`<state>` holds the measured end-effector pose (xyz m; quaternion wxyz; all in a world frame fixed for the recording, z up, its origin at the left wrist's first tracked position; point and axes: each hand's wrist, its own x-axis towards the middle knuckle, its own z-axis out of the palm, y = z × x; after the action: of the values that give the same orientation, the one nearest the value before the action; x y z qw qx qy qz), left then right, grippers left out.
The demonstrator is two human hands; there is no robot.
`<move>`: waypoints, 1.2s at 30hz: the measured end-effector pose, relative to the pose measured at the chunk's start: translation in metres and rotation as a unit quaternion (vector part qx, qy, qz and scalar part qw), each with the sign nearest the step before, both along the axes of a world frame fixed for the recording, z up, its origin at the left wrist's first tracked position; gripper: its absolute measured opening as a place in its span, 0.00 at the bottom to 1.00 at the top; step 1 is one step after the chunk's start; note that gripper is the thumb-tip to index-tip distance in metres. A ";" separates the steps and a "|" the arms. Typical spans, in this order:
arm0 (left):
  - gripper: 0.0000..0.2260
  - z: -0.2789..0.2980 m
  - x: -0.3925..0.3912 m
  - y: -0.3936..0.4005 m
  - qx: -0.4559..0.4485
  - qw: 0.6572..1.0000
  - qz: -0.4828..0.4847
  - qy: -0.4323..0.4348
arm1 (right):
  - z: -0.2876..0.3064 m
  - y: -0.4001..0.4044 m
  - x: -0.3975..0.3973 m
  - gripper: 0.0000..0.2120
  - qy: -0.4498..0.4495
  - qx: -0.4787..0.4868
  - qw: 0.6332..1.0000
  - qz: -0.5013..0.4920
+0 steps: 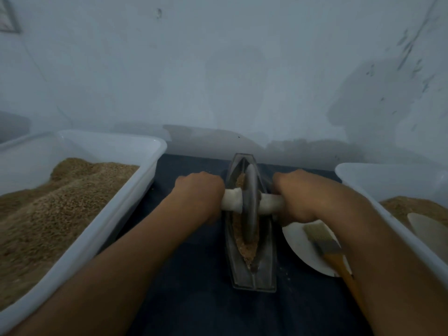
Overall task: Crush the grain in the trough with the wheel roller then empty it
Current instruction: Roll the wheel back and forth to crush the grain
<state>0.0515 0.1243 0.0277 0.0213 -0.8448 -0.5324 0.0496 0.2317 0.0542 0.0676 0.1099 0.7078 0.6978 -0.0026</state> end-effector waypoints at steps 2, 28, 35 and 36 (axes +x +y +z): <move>0.18 0.005 0.001 -0.009 -0.007 1.000 0.000 0.011 | 0.007 -0.007 0.003 0.23 -0.002 -0.036 0.999 0.011; 0.15 -0.035 0.005 0.029 0.319 0.941 -0.074 -0.091 | -0.042 0.042 0.051 0.14 0.131 0.180 0.974 0.049; 0.13 -0.019 0.010 0.016 0.294 0.952 -0.044 -0.065 | -0.036 0.035 0.053 0.12 0.154 0.153 0.976 0.020; 0.12 -0.017 0.009 0.015 0.271 0.961 -0.027 -0.059 | -0.030 0.033 0.051 0.12 0.150 0.148 0.977 0.020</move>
<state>0.0601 0.1390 0.0112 0.2191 -0.8228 -0.5035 -0.1464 0.2825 0.0868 0.0373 -0.1021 0.6938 0.7129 -0.0027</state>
